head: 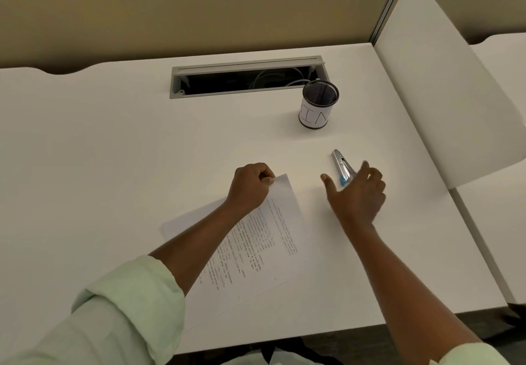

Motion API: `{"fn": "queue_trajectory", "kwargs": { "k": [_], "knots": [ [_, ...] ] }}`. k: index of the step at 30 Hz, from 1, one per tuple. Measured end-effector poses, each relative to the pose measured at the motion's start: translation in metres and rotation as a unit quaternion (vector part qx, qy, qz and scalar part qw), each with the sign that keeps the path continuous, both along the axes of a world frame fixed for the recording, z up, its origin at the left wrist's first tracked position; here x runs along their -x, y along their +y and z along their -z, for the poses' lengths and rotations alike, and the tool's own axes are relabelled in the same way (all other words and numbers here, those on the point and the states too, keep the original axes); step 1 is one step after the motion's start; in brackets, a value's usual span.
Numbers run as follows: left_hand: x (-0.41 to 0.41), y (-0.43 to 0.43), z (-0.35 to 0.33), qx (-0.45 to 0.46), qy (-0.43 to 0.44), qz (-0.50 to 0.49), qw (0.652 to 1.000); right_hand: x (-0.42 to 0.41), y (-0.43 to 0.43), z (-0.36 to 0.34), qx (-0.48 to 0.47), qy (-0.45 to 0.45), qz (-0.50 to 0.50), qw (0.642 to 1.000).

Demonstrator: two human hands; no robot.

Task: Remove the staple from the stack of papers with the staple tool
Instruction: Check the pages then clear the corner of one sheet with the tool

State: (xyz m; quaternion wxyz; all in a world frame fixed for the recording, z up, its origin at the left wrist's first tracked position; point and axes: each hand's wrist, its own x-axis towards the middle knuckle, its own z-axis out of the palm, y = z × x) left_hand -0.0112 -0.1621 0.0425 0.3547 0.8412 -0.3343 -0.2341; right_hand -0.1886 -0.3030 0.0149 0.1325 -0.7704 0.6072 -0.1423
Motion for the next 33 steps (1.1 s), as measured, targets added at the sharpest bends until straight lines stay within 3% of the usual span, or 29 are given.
{"fn": "queue_trajectory", "kwargs": {
  "k": [5, 10, 12, 14, 16, 18, 21, 23, 27, 33],
  "knots": [
    [0.000, 0.001, -0.001, -0.002, -0.004, 0.001, 1.000, 0.014, -0.024, 0.012, -0.022, 0.009, -0.003, 1.000],
    [0.002, 0.002, -0.002, -0.006, 0.000, -0.007, 1.000, 0.017, -0.030, 0.011, 0.003, -0.146, -0.045, 0.988],
    [0.002, 0.003, -0.003, -0.006, -0.001, -0.007, 1.000, 0.020, -0.031, 0.006, -0.023, -0.253, -0.088, 0.963],
    [0.002, 0.004, -0.004, -0.003, 0.001, -0.008, 1.000, 0.018, -0.029, -0.009, -0.174, -0.381, -0.091, 0.904],
    [0.003, 0.004, -0.004, -0.001, 0.003, -0.008, 1.000, 0.013, -0.025, -0.020, -0.283, -0.442, -0.120, 0.843],
    [0.003, 0.005, -0.005, 0.002, 0.003, -0.006, 1.000, 0.007, -0.021, -0.026, -0.300, -0.396, -0.194, 0.846],
    [0.004, 0.006, -0.007, 0.001, -0.015, 0.003, 1.000, -0.002, -0.015, -0.034, -0.243, -0.219, -0.308, 0.893],
    [0.005, 0.006, -0.008, 0.000, -0.026, 0.012, 1.000, -0.010, -0.014, -0.038, -0.222, -0.143, -0.349, 0.899],
    [0.009, 0.007, -0.013, 0.011, -0.038, 0.028, 0.999, -0.023, -0.011, -0.046, -0.211, -0.053, -0.393, 0.893],
    [0.015, 0.007, -0.019, 0.015, -0.044, 0.052, 0.998, -0.039, -0.008, -0.053, -0.212, -0.003, -0.444, 0.870]
  ]
}}
